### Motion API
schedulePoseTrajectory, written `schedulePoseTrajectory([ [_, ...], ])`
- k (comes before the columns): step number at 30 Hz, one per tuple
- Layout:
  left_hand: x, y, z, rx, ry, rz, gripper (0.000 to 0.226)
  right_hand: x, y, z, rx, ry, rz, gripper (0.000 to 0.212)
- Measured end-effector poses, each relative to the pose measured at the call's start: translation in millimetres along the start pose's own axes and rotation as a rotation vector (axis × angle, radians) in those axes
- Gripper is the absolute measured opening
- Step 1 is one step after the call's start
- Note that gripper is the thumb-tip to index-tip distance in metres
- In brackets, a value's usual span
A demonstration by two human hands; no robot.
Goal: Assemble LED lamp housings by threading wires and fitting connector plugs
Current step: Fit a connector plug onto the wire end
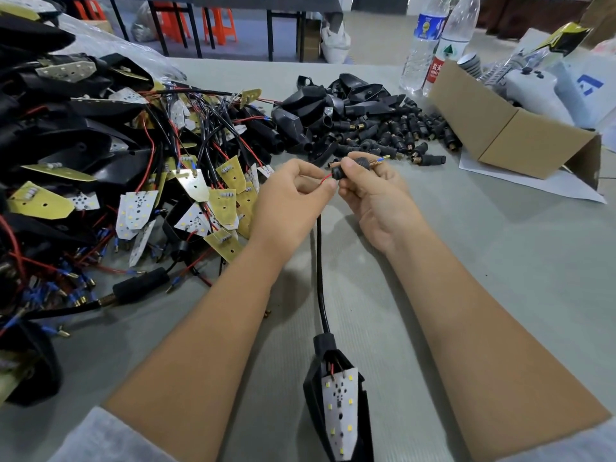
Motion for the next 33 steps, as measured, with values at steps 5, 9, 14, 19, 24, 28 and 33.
schedulePoseTrajectory([
  [5,0,-2,-2,-0.086,-0.007,0.007,0.015,-1,-1,2,-0.018,0.078,0.009,0.008],
  [9,1,0,-1,-0.060,-0.002,-0.073,0.020,0,1,0,0.029,0.075,0.007,0.014],
  [14,-1,-1,-1,-0.057,0.026,-0.076,0.020,-1,2,-4,0.099,-0.023,-0.012,0.006],
  [19,2,0,-2,-0.110,-0.013,-0.024,0.008,-3,1,0,0.021,0.043,-0.033,0.023],
  [24,5,1,-4,-0.209,-0.128,0.042,0.017,-3,-4,7,-0.134,0.113,-0.062,0.042],
  [28,7,1,-6,-0.234,-0.178,0.039,0.009,-2,-6,9,-0.154,0.125,-0.067,0.044],
  [33,5,1,-5,-0.201,-0.154,0.006,0.014,0,-6,9,-0.136,0.131,-0.053,0.044],
])
Point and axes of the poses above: each hand's wrist, its own x-axis away from the middle knuckle, its own z-axis out of the back of the hand, y = z × x, the point moved 2 cm from there along -x, towards the middle knuckle, and after that the axes turned 1 degree about z, right-handed, at the moved point
